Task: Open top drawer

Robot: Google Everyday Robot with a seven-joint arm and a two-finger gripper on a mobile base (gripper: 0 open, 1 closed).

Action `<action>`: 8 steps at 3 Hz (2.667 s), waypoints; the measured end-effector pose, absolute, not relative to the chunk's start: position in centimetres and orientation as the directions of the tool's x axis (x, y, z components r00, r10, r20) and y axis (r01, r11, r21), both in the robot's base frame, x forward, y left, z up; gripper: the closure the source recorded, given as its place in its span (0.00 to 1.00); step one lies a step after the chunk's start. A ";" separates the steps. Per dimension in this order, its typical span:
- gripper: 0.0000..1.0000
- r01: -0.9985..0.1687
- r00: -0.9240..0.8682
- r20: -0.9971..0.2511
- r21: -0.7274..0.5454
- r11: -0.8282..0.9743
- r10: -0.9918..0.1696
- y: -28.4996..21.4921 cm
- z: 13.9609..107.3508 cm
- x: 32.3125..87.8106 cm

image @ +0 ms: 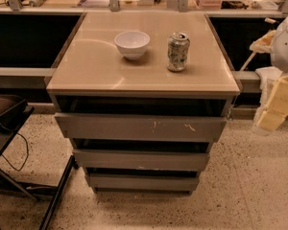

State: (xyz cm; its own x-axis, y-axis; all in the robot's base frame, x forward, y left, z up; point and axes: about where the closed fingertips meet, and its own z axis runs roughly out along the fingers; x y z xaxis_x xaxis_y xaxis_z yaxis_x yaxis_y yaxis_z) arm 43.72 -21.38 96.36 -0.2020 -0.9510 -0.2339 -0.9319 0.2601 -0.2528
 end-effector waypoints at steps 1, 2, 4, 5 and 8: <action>0.00 -0.953 -0.175 -0.328 -0.179 0.243 -0.928 -20.8 89.7 44.4; 0.00 -0.976 -0.137 -0.456 -0.088 0.198 -0.879 -17.9 80.7 47.1; 0.00 -0.985 -0.138 -0.554 -0.011 0.173 -0.821 -14.3 71.9 51.1; 0.00 -0.976 -0.144 -0.504 -0.068 0.206 -0.852 -14.3 71.7 50.7; 0.00 -0.947 -0.174 -0.350 -0.197 0.254 -0.921 -13.8 67.8 50.0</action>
Offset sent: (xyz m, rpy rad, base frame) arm 0.0748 0.0662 -0.2709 0.4593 0.1811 0.1873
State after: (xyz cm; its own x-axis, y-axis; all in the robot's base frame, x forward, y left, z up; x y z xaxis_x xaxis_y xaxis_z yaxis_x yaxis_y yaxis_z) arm 50.04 -13.84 67.76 -0.1736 -0.9206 -0.3498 -0.9470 0.2536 -0.1973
